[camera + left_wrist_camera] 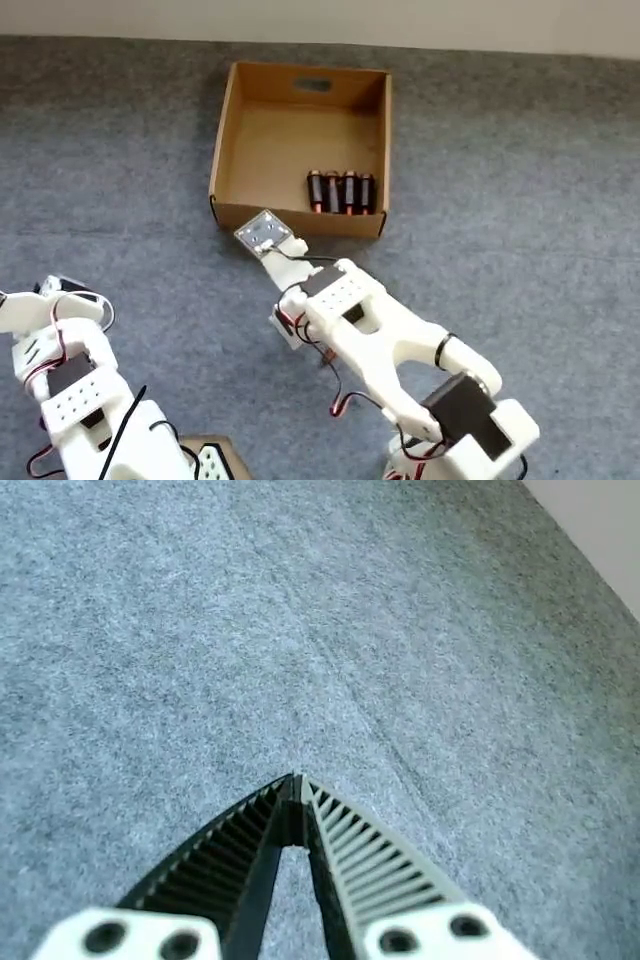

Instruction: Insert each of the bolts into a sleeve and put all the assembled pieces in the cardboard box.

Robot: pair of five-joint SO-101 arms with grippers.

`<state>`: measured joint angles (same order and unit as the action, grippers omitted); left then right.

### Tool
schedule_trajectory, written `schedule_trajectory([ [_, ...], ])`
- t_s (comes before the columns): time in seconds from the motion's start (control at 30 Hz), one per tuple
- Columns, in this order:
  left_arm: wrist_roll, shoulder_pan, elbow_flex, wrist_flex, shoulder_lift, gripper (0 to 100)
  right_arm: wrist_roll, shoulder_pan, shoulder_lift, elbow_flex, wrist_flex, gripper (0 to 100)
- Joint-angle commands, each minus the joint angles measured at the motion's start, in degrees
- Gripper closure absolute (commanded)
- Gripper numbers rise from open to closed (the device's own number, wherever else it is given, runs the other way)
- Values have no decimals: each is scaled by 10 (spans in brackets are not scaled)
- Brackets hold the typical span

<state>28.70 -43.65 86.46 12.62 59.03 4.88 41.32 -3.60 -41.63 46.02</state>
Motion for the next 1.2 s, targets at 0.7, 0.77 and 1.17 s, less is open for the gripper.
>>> schedule_trajectory([
  [0.7, -184, 164, -63, 93, 9, 989, -41, -172, -410, -9, 108, 993],
  [0.77, -226, 222, -92, 160, 8, 989, -43, -219, -473, -36, 98, 993],
  [1.17, -380, 547, -254, 384, 7, 989, -98, -422, -684, -255, -5, 993],
])
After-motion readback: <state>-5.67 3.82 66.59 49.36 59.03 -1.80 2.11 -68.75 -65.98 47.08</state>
